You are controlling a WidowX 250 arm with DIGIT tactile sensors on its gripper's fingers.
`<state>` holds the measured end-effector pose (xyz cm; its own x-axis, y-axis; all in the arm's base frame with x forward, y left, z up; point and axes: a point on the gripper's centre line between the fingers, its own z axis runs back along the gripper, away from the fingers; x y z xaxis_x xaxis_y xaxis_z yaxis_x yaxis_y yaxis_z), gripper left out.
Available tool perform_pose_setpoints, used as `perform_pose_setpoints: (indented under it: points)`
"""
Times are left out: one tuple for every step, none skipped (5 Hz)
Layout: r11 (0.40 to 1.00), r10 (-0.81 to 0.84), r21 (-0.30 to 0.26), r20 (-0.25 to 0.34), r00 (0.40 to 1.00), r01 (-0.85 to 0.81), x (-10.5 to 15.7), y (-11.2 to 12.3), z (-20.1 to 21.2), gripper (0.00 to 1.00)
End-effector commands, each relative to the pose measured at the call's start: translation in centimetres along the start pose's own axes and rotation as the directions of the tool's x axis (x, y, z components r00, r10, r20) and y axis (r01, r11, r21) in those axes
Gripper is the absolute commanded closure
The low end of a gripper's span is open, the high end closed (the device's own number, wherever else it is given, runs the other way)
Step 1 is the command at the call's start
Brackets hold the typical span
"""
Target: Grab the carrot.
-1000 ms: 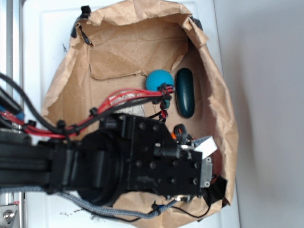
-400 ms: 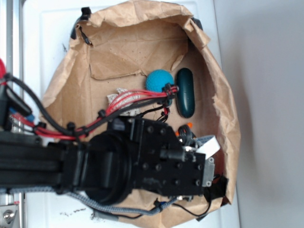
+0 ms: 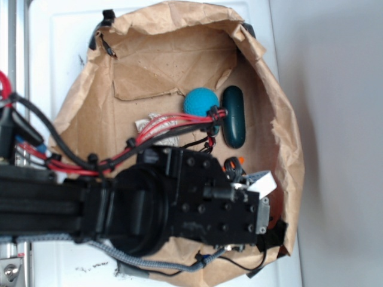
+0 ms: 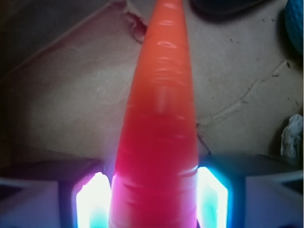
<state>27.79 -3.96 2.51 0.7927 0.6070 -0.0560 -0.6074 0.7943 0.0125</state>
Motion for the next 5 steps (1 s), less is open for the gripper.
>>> perform_pose_setpoints:
  points:
    - [0.983, 0.033, -0.18, 0.034, 0.999, -0.026, 1.4, 1.5, 8.6, 1.0]
    - [0.979, 0.051, -0.201, 0.053, 0.997, -0.04, 0.8, 2.1, 12.4, 1.0]
    - [0.984, 0.054, -0.177, 0.105, 0.993, -0.035, -0.1, 2.4, 15.6, 1.0]
    - [0.992, 0.061, -0.119, 0.164, 0.985, -0.042, -0.8, 3.4, 17.8, 1.0]
    - [0.996, 0.065, -0.072, 0.212, 0.975, -0.051, -0.8, 4.3, 18.7, 1.0]
